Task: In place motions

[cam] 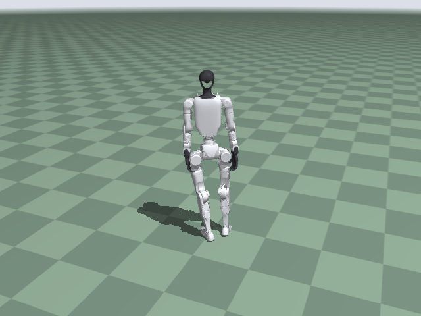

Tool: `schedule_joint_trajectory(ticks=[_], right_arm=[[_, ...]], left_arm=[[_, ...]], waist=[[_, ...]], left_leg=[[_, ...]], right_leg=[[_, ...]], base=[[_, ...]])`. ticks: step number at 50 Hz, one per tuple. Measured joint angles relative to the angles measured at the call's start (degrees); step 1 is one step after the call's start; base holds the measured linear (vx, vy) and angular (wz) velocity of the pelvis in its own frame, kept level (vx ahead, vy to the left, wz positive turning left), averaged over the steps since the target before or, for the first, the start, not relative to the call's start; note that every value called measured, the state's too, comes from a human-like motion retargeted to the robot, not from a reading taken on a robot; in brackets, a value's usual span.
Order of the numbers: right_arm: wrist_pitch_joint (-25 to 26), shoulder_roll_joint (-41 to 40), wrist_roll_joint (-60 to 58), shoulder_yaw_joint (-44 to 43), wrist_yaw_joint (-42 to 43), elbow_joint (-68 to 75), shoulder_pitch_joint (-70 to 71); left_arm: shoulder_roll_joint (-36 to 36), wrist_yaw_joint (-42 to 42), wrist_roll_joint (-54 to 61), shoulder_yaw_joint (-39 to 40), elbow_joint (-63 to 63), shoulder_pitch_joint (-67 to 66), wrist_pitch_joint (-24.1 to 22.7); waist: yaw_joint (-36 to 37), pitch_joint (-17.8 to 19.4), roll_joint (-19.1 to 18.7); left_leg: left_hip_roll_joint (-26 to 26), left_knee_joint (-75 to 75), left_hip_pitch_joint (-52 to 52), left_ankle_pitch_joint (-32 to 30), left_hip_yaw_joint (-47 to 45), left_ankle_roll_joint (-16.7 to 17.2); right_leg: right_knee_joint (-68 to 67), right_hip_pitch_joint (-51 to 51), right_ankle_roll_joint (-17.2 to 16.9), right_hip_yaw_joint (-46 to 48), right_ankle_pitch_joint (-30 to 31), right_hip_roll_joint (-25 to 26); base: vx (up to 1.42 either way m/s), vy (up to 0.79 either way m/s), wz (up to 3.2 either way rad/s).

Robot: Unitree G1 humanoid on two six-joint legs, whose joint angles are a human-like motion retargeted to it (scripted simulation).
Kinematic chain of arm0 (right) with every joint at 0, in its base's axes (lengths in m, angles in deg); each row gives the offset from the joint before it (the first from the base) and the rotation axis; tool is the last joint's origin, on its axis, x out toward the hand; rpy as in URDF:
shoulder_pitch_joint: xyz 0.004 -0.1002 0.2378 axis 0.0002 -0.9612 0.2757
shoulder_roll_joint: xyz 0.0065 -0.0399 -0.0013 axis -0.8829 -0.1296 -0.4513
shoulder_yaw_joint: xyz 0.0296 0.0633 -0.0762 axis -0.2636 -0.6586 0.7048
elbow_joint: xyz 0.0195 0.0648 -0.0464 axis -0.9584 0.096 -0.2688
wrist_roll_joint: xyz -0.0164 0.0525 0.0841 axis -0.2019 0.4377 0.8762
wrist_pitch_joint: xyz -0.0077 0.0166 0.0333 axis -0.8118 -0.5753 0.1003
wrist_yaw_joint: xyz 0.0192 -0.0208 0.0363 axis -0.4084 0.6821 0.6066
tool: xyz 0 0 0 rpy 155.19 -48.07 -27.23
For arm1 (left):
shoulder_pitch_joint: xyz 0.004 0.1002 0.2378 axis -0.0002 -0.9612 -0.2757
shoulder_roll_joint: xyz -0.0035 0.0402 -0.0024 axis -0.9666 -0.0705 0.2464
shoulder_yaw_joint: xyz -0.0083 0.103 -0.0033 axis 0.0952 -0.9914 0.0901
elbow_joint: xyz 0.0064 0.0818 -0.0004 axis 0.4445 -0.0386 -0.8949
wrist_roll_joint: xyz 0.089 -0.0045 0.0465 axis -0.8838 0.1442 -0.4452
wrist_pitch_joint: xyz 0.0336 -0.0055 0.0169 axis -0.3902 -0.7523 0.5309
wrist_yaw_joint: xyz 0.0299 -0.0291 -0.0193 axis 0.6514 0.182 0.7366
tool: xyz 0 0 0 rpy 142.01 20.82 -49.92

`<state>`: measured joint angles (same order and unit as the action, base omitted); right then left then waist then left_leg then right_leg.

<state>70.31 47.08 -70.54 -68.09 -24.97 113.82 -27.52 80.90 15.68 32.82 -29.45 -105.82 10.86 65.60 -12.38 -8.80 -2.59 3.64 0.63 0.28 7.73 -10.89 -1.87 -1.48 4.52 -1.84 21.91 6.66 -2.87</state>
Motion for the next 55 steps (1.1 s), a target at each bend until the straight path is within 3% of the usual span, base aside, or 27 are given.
schedule_joint_trajectory(ticks=[15,55], right_arm=[[0.09,-0.15,2.84,-0.33,-0.79,-0.12,0.31],[-0.02,-0.57,2.15,-0.19,-0.90,-0.08,0.10]], left_arm=[[-0.02,0.10,0.02,1.33,-1.06,-0.04,-0.08],[-0.10,0.50,-0.18,1.68,-0.90,0.87,-0.08]], waist=[[-8.50,-0.60,-0.44],[-6.86,-1.67,-0.11]], left_leg=[[1.37,-0.02,-0.74,-0.73,8.29,-0.17],[1.30,-0.12,-0.76,-0.40,4.30,-0.75]], right_leg=[[0.41,0.06,-0.28,8.07,0.68,-2.35],[0.64,0.67,0.17,4.86,0.70,-1.37]], base=[[0.04,-0.04,0.51],[0.00,0.00,-0.02]])
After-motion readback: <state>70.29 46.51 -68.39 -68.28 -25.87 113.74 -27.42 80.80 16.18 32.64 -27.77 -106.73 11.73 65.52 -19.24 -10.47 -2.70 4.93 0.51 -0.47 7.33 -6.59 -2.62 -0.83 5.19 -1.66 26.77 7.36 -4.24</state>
